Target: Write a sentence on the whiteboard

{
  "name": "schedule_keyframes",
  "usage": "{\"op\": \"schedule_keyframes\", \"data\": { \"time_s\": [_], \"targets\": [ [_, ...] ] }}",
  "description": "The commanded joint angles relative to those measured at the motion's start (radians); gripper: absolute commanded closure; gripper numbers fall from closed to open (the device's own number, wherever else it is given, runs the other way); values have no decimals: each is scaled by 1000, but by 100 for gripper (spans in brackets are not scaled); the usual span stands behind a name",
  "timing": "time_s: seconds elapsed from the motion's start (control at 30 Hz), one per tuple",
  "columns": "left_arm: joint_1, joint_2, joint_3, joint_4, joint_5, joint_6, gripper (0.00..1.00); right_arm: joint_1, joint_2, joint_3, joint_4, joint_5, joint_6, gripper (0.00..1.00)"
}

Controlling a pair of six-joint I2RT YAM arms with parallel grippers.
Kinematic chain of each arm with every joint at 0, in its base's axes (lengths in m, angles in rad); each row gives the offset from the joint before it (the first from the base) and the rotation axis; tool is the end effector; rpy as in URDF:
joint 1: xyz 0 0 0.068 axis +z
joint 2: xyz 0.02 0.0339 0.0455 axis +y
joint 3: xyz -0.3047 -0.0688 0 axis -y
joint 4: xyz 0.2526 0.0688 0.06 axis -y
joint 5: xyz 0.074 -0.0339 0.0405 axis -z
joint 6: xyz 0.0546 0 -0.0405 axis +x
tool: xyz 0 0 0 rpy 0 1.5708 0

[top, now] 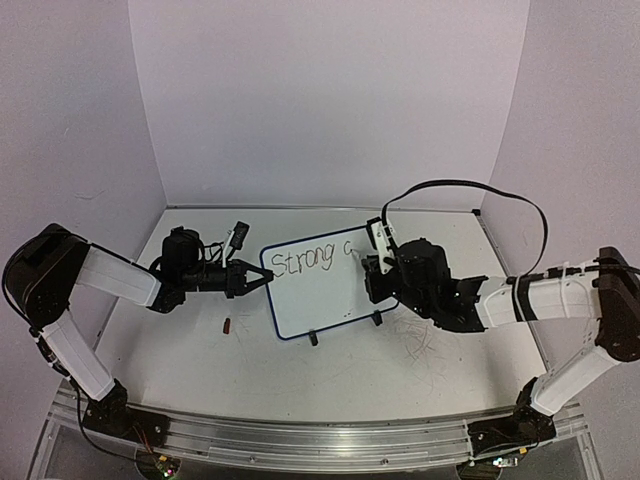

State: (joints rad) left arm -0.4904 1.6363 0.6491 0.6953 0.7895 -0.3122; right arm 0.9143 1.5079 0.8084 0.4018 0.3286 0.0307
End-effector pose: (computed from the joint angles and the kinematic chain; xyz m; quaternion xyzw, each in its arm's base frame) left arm 0.2789 -0.1929 0.2075 0.2945 0.7174 -0.4993 0.3866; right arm 0.2294 0.2688 0.2640 -0.2513 0.7587 0.1498 0.5820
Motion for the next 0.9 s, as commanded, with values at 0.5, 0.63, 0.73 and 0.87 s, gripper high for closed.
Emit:
{"op": "schedule_keyframes", "data": {
  "time_s": [0.5, 0.63, 0.73, 0.87],
  "targets": [
    [4, -12, 18, -81, -25, 54, 100, -20, 18, 51, 9, 12, 9, 100],
    [4, -12, 19, -81, -25, 55, 100, -21, -3, 25, -14, -4, 21, 100],
    [4, -13, 18, -81, -27, 54, 100, -18, -9, 6, -25, -12, 33, 100],
    [3, -14, 16, -82, -27, 52, 100, -19, -12, -12, -28, -22, 43, 100]
  ]
}}
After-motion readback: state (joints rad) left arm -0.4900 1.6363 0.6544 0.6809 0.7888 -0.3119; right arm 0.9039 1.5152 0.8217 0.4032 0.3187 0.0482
